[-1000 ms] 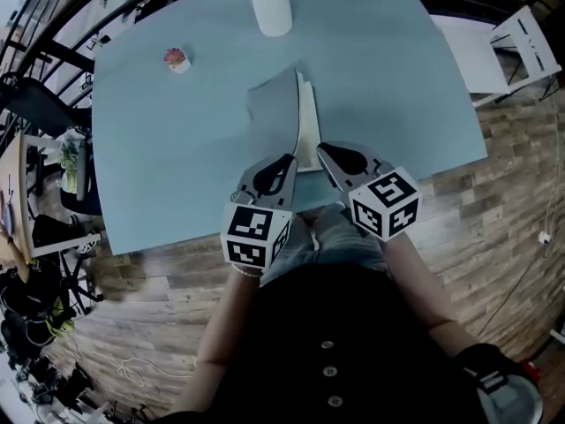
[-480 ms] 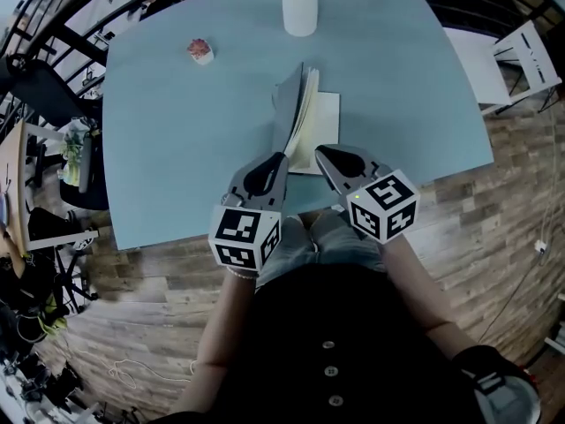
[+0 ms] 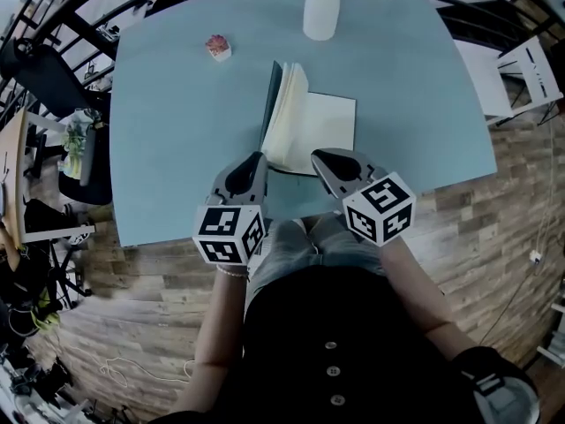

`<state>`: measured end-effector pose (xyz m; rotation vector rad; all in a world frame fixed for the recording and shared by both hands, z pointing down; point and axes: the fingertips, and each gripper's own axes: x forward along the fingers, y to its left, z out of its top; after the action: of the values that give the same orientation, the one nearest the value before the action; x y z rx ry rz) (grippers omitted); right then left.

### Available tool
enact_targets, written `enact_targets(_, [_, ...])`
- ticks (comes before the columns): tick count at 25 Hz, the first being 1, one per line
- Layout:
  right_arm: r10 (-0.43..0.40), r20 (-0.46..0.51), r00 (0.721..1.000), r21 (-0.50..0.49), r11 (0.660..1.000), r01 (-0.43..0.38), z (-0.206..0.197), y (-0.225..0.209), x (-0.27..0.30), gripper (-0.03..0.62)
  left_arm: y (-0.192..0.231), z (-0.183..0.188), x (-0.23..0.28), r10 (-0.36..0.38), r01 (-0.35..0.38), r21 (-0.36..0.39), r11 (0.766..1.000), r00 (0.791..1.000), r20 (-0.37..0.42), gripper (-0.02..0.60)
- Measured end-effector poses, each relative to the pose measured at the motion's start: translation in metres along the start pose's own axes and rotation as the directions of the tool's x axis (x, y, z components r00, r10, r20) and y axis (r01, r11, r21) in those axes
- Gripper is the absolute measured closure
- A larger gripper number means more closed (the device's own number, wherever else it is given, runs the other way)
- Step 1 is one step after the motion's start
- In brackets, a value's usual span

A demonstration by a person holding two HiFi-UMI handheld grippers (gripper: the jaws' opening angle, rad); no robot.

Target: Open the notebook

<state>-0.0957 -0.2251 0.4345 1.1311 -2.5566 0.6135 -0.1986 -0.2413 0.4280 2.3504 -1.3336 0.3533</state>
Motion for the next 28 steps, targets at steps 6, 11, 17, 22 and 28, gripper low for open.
enact_targets(6, [0.001,-0.019,1.000,-0.010,1.000,-0.001,0.000,0.007,0.008,0.591,0.020,-0.006,-0.005,0.054,-0.054,-0.057,0.997,0.999,0.004,0.549])
enact_targets(11, [0.010,-0.034,0.999,-0.015,1.000,-0.010,-0.003,0.012,0.016,0.589,0.041,-0.020,-0.010,0.112,-0.114,-0.092,0.989,0.993,-0.023,0.549])
enact_targets(17, [0.036,-0.063,0.997,-0.019,0.999,-0.037,-0.011,0.020,0.026,0.591,0.060,-0.056,-0.020,0.156,-0.171,-0.168,0.971,0.983,-0.100,0.545])
enact_targets(22, [0.048,-0.094,0.994,-0.011,0.999,-0.049,-0.027,0.028,0.035,0.591,0.061,-0.086,-0.026,0.162,-0.193,-0.203,0.960,0.974,-0.161,0.538])
enact_targets(28, [0.063,-0.131,0.989,-0.008,0.998,-0.064,-0.041,0.041,0.047,0.589,0.071,-0.108,-0.028,0.152,-0.196,-0.210,0.958,0.966,-0.209,0.534])
